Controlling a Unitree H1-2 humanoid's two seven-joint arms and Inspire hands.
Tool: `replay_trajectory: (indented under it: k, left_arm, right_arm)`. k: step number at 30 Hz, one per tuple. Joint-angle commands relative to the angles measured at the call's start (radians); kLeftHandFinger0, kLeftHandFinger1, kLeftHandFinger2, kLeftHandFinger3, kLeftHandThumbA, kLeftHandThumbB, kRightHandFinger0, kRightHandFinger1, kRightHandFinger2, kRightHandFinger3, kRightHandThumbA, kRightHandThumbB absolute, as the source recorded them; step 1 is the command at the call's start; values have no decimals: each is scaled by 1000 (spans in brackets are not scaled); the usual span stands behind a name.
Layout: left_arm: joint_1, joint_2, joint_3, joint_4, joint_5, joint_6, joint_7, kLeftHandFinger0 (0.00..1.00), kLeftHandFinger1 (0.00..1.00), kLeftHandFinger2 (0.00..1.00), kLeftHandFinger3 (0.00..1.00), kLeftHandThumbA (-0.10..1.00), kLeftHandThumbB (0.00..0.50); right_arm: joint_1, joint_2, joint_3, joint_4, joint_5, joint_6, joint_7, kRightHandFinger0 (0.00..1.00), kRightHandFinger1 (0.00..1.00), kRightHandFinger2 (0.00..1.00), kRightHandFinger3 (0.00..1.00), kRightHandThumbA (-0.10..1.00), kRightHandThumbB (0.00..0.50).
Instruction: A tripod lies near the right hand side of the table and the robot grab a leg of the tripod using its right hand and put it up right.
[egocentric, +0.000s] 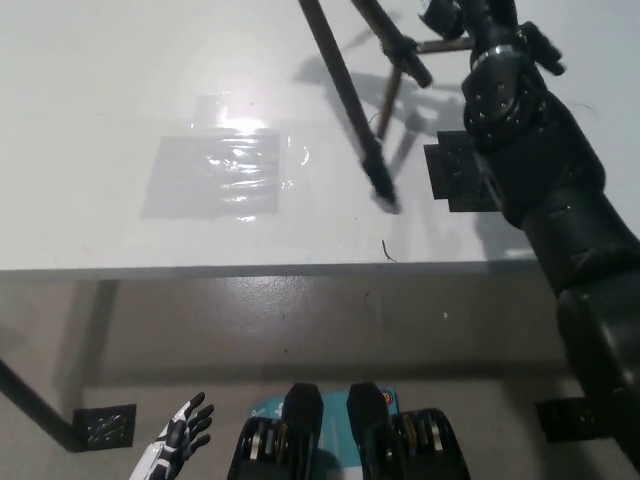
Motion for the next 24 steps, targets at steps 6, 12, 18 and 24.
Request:
replay_trajectory:
  k: [6, 12, 18, 24]
  left_arm:
    - [0, 11, 12, -25, -4, -49, 1, 1000, 1000, 1000, 1000, 1000, 164]
    - [1, 8, 15, -24, -14, -56, -3, 1000, 1000, 1000, 1000, 1000, 160]
    - [3, 5, 18, -27, -11, -59, -1, 1000, 1000, 1000, 1000, 1000, 151]
    - [1, 2, 20, -21, -17, -64, -3, 1000, 1000, 1000, 1000, 1000, 155]
  right_arm:
    - [-83, 37, -132, -40, 185, -93, -82, 0, 134, 530, 530, -100, 62]
    - [-42, 57, -180, 36, 255, -140, -74, 0, 94, 494, 498, -100, 83]
    - [23, 70, -172, 134, 278, -221, -82, 0, 70, 483, 520, -100, 101]
    - [69, 82, -159, 184, 296, -247, -93, 0, 48, 479, 570, -100, 84]
